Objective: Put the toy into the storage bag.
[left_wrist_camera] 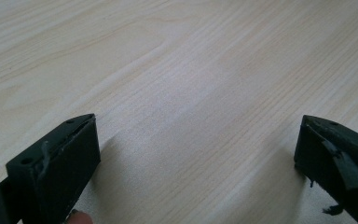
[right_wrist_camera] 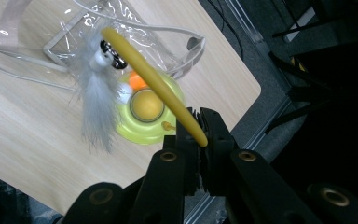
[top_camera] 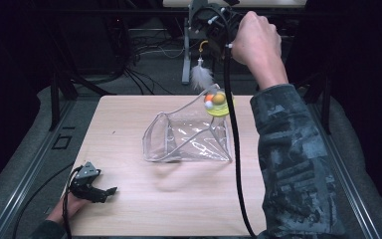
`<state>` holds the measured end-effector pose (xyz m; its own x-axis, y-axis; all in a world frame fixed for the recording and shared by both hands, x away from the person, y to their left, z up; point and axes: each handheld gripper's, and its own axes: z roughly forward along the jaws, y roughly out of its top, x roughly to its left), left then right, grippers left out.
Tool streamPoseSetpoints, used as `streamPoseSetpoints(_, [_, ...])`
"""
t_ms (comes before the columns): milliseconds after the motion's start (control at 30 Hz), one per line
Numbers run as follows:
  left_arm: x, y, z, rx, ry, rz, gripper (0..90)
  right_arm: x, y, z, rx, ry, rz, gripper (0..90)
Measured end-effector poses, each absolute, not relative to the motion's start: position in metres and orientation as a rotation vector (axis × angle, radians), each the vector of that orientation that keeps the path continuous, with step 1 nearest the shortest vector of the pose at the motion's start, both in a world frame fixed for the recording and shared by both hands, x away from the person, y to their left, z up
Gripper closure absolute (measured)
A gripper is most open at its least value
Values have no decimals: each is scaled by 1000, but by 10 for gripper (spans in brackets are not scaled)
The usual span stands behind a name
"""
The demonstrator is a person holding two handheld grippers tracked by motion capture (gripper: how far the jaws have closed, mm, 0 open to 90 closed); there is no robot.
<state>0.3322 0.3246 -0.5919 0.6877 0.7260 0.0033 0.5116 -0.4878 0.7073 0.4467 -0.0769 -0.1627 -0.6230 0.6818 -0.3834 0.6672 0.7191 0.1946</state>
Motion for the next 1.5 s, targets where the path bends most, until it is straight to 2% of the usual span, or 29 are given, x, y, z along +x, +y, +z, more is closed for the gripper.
streamPoseSetpoints(667, [332,325,-592,2197,945,395,0,460,-38,-184,965,2564,111,871])
streamPoseSetpoints(1500, [332,324,-592,2195,947,393,0,481,-25,-249,943,2677,70,871])
